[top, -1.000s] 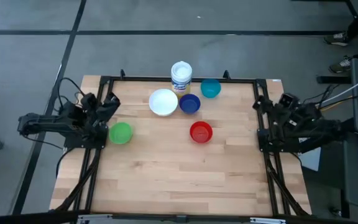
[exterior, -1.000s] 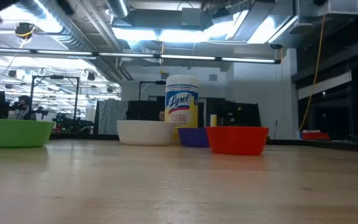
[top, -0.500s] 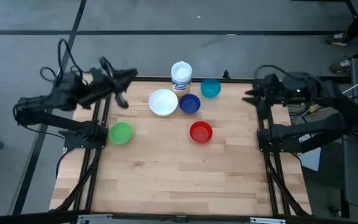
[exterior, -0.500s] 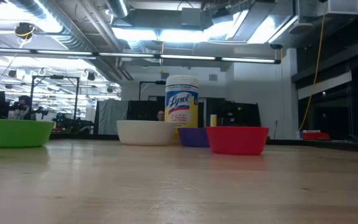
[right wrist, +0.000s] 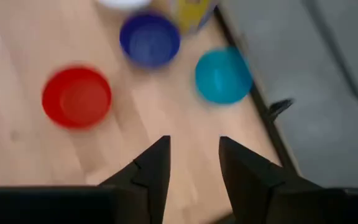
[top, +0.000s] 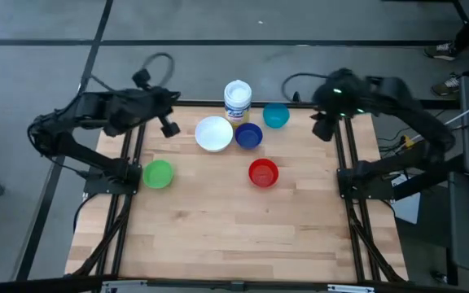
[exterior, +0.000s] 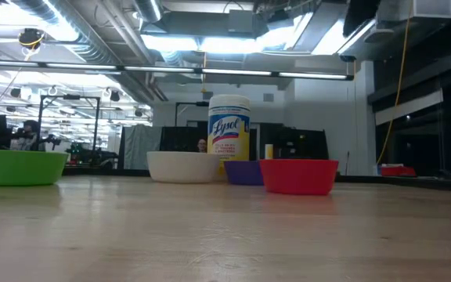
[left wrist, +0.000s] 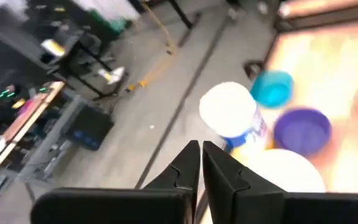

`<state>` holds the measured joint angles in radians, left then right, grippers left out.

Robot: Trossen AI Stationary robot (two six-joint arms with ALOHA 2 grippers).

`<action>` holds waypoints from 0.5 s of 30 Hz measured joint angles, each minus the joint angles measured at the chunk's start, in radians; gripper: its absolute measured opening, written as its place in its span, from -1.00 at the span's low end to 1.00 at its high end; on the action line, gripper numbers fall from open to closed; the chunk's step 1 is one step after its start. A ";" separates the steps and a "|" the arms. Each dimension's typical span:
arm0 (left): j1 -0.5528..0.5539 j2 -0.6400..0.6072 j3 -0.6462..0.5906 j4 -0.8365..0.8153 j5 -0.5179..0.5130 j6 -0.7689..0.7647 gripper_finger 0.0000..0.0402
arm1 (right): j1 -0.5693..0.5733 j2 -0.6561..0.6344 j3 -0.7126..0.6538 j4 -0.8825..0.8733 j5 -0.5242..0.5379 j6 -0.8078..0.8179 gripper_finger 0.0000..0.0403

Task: Nest bowls inside each other
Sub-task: Stack the light blue bowl on top of the white bowl

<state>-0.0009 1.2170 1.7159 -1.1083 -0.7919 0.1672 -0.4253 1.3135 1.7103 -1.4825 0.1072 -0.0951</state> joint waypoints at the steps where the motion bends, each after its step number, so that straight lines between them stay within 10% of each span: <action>1: -0.011 0.016 0.013 -0.015 0.011 0.006 -0.90 | -0.028 0.032 0.000 -0.007 -0.023 -0.033 -0.27; 15: -0.095 0.062 0.199 -0.016 0.254 -0.013 -0.82 | -0.284 0.414 0.000 0.096 -0.195 -0.254 -0.07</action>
<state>-0.0962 1.2794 1.9150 -1.1247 -0.5383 0.1547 -0.7096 1.7271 1.7107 -1.3866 -0.0881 -0.3490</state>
